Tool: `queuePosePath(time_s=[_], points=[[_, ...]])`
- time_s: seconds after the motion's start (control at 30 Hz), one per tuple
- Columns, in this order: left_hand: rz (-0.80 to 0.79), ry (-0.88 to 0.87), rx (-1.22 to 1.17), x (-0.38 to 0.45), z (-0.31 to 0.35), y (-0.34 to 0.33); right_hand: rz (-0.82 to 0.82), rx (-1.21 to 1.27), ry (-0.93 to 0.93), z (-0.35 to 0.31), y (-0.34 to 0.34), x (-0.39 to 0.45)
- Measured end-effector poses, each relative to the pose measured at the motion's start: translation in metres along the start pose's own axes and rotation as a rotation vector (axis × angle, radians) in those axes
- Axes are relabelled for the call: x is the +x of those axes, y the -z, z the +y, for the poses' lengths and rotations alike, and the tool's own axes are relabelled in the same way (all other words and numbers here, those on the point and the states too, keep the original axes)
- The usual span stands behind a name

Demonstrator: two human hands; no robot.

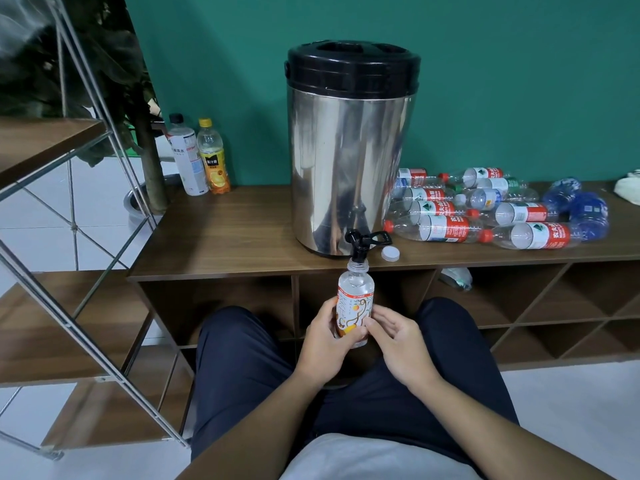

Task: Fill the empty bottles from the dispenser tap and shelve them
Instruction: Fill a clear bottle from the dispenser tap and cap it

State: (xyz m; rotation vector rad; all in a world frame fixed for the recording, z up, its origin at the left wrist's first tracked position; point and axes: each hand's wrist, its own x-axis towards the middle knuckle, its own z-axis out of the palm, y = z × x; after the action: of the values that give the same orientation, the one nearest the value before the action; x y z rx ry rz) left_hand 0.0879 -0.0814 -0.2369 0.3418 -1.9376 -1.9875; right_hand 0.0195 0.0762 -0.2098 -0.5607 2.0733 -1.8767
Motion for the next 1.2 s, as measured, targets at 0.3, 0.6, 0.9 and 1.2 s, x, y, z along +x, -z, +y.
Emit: queuePosePath(time_s=[0.3, 0.6, 0.9, 1.2], points=[[0.021, 0.011, -0.018, 0.009, -0.007, 0.0, 0.217, -0.069, 0.053, -0.103, 0.019, 0.072], [0.034, 0.031, 0.012, 0.016, -0.009, 0.003, 0.11, -0.802, 0.498, -0.165, -0.006, 0.102], [0.023, 0.042, 0.018, 0.021, -0.015, 0.003, 0.101, -0.583, 0.466, -0.155, 0.006, 0.093], [-0.022, 0.056, 0.118, 0.023, -0.025, 0.003, 0.011, -1.094, 0.189, -0.1, 0.056, 0.126]])
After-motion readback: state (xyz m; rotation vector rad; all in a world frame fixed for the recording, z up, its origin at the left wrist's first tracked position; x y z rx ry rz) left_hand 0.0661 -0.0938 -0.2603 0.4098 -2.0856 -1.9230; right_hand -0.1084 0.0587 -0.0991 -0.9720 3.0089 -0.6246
